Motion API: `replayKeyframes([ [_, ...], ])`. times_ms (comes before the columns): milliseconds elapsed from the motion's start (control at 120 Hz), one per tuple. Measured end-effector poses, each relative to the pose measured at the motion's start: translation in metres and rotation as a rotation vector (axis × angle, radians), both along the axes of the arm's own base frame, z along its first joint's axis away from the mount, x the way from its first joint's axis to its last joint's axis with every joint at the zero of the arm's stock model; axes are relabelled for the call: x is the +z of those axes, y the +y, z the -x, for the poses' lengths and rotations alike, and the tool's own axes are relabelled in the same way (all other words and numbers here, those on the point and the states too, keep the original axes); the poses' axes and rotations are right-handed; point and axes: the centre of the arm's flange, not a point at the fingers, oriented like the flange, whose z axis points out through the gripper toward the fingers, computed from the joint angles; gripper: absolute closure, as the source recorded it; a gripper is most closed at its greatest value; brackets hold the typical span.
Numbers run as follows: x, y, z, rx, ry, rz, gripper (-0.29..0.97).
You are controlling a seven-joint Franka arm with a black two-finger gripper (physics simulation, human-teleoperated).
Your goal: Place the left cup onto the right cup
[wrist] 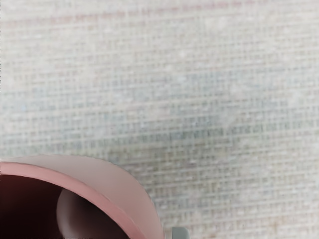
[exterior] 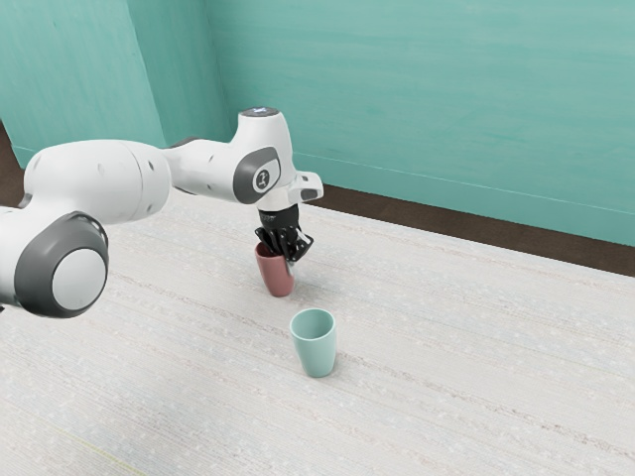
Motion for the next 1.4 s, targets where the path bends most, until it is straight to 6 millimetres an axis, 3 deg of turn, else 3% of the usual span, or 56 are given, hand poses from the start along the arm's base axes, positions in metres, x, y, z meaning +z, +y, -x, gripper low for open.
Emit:
replayKeyframes([
  [442,0.008,0.001,0.0,0.015,-0.01,-0.008,0.78],
  [1108,0.071,-0.005,0.019,0.014,-0.061,-0.019,0.78],
  [1400,0.094,-0.022,0.035,-0.008,-0.07,-0.02,0.78],
])
